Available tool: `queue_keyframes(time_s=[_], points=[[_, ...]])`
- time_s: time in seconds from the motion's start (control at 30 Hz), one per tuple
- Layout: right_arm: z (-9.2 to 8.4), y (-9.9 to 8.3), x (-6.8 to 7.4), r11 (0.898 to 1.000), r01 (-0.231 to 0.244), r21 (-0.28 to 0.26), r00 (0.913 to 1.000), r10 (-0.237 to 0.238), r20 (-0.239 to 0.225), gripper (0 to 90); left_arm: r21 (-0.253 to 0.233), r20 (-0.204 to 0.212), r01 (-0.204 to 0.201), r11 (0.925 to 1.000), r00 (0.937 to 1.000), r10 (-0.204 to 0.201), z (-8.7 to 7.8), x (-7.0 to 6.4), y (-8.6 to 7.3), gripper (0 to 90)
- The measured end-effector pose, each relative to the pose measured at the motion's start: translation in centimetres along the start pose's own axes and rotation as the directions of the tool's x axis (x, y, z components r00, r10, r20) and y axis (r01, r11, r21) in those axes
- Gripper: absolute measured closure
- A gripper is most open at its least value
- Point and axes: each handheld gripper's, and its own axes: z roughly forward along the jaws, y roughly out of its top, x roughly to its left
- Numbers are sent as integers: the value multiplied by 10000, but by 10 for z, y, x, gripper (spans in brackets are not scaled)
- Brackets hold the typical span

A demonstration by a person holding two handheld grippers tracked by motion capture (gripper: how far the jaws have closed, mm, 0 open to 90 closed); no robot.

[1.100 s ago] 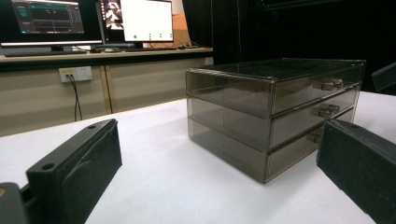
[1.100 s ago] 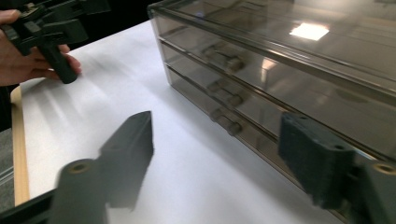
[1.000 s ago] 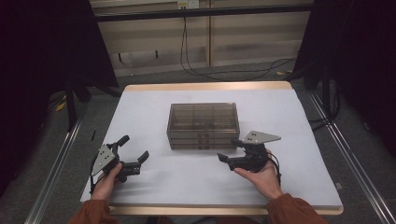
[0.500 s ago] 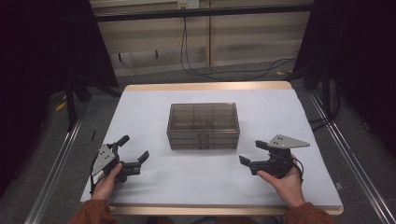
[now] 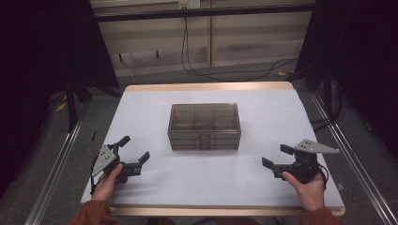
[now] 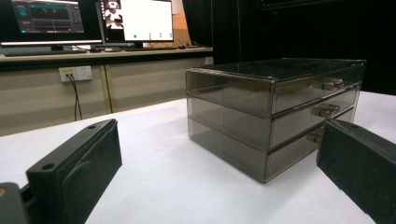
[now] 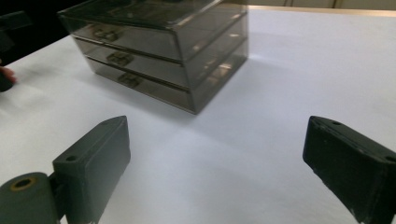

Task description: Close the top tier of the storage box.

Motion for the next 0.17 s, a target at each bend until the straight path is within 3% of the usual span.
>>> queue_keyframes(time_s=[0.17], points=[[-1,-8,-13,9995,-74,296,9981,56,608,58,48,-13,-49,10000,10000,49,0,1,0,0]])
